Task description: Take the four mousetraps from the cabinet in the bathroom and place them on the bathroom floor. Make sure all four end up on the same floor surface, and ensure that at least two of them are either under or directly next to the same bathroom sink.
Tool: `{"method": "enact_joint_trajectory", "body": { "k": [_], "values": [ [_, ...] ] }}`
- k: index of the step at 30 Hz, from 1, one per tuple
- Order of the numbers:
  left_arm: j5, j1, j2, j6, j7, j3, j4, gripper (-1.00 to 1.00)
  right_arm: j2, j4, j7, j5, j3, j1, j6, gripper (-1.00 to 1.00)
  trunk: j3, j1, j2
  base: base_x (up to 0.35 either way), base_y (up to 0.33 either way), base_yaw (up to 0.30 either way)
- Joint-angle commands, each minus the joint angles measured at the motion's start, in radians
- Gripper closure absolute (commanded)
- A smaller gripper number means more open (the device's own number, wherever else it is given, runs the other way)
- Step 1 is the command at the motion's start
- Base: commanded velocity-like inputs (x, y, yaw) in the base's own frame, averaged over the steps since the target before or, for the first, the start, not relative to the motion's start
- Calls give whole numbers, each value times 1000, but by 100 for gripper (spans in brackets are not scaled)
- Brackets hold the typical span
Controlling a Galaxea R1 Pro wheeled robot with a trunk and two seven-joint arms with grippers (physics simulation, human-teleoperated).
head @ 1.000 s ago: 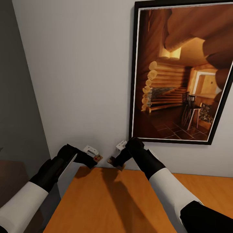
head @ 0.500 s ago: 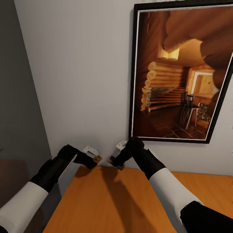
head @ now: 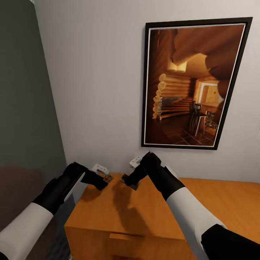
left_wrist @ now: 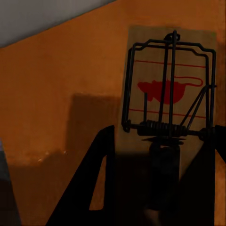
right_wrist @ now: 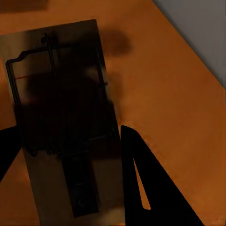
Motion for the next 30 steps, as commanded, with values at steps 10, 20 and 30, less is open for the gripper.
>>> {"method": "enact_joint_trajectory", "body": {
  "k": [10,20,30],
  "values": [
    [29,-1,4,5,3,1,-3,100,0,0,6,8,-32,-1,5,100,-1,-1,-1,-344,0,0],
    [48,-1,5,4,3,3,7,100,-13,3,3,10,-140,-1,5,100,-1,-1,-1,-344,0,0],
    [49,-1,2,-3,5,10,43,100,-45,17,-92,12,-259,2,5,100,-1,-1,-1,-345,0,0]
  ]
}}
